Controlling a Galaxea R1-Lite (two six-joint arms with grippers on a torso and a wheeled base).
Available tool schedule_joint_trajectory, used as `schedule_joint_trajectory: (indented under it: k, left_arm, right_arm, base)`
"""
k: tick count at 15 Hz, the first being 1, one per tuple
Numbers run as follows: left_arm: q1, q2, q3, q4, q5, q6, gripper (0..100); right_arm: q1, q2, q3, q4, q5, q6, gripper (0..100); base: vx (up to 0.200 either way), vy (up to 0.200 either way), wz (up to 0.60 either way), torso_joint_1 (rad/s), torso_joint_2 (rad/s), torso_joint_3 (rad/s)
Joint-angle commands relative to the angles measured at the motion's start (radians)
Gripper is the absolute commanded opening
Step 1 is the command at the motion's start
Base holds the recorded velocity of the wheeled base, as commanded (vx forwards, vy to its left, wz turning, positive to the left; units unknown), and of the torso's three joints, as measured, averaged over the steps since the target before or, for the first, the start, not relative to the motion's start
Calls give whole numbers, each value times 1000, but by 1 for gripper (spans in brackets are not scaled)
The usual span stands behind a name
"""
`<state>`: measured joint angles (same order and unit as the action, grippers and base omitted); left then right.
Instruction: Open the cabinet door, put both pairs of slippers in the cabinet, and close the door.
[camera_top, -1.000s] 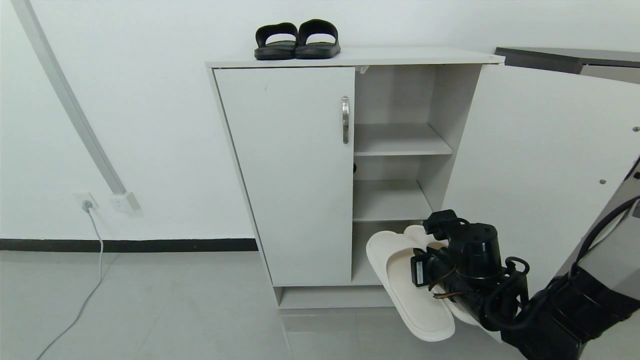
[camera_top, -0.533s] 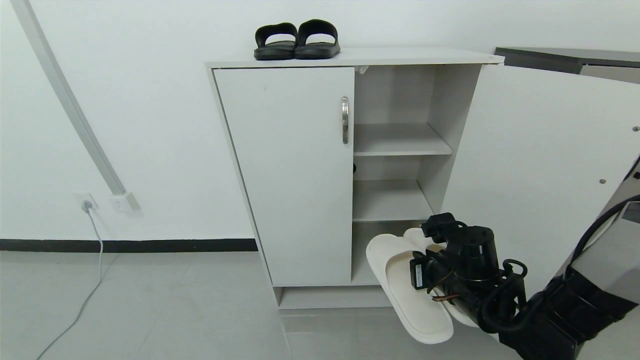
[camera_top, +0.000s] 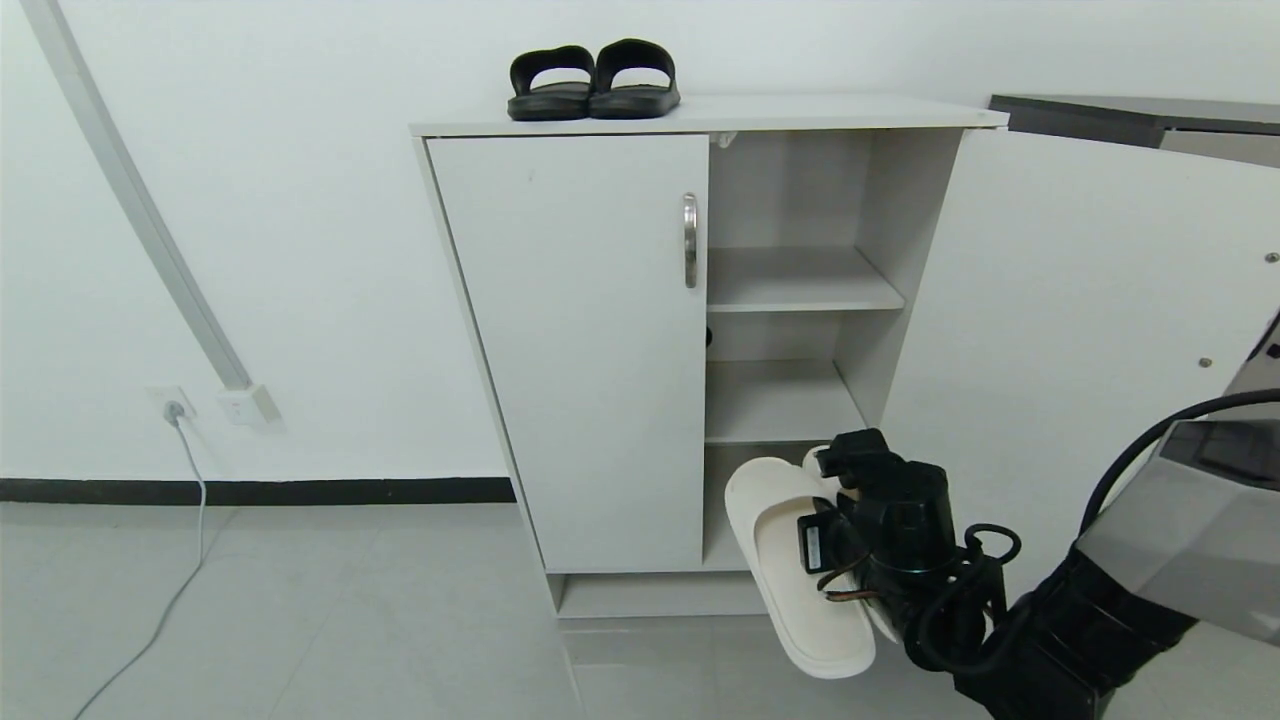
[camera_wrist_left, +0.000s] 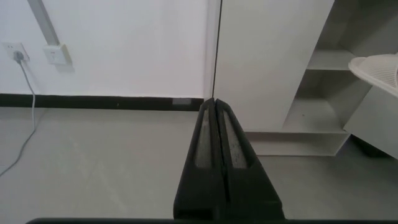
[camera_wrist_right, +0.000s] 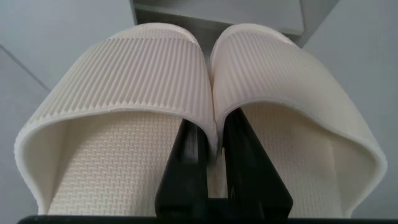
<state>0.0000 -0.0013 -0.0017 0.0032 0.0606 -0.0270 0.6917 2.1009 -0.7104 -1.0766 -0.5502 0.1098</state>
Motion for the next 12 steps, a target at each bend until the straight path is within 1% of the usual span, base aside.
schedule_joint_trajectory:
  k: [1,3,4,5,7,10,12]
  left_arm:
    - [0,3,0,0,-1,-4,0]
    - [0,3,0,0,-4,-13,0]
    - [0,3,0,0,-4,-13,0]
    - [0,3,0,0,-2,-14,0]
    - [0,3,0,0,-2,-14,0]
    - [0,3,0,0,-2,-14,0]
    - [0,3,0,0,-2,-16,0]
  right_arm:
    - [19,47,-52,4,-39,-1,0]
    - [8,99,-152,76,-137,22,0]
    - [6,107,-170,93,-154,37,0]
    - [8,120,-224,158,-180,80,0]
    - [8,119,-241,188,-183,108,0]
    - [12,128,-245,188,-181,111,0]
    - [23,139,-245,179,-177,113,0]
  base:
    - [0,0,0,0,0,0]
    - [0,0,0,0,0,0]
    - [0,0,0,0,0,0]
    - [0,-200,0,2,2,2]
    - [0,-200,0,0,7,0]
    - [0,-200,0,5,1,1]
    - [0,0,0,0,0,0]
